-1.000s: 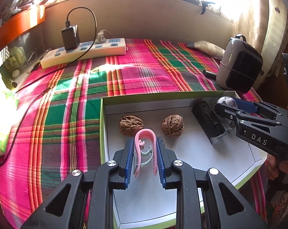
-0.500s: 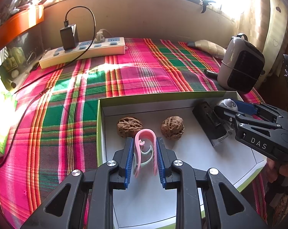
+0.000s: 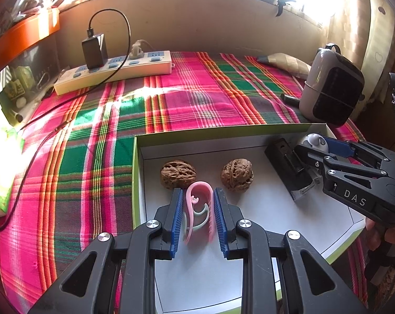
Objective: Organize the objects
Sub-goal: 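Open both grippers to release the fan and pink clip inside the box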
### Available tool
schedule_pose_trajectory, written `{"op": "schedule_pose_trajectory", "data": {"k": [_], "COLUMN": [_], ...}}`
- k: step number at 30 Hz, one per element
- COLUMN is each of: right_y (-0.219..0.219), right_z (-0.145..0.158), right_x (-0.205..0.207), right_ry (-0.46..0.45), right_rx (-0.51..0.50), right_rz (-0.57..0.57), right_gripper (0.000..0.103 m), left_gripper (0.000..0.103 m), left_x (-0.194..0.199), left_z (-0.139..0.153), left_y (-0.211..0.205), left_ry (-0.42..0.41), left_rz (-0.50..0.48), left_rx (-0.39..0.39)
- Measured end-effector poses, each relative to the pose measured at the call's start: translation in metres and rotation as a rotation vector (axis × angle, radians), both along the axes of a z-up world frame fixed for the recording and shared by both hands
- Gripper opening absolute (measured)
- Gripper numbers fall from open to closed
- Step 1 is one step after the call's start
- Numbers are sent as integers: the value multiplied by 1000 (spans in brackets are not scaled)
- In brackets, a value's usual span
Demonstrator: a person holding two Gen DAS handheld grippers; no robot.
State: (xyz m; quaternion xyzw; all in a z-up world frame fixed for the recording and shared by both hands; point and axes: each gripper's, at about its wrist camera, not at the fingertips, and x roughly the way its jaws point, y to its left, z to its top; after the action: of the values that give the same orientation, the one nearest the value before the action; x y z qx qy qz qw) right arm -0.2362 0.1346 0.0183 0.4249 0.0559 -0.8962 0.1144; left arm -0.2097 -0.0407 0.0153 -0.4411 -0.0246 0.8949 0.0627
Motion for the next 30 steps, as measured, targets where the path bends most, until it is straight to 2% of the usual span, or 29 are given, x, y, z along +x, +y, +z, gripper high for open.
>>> {"op": "schedule_pose_trajectory", "data": {"k": [18, 30], "right_y": [0, 0], "right_z": [0, 2], "right_x": [2, 9], "right_ry": [10, 26], "right_rx": [2, -15], "right_rz": [-13, -12], "right_gripper": [48, 55], "left_gripper": [26, 30], "left_x": [1, 2], "left_z": [0, 0], "left_y": [1, 1], "left_ry": [0, 1], "left_rz": [-3, -1], "left_rx": [-6, 2]}}
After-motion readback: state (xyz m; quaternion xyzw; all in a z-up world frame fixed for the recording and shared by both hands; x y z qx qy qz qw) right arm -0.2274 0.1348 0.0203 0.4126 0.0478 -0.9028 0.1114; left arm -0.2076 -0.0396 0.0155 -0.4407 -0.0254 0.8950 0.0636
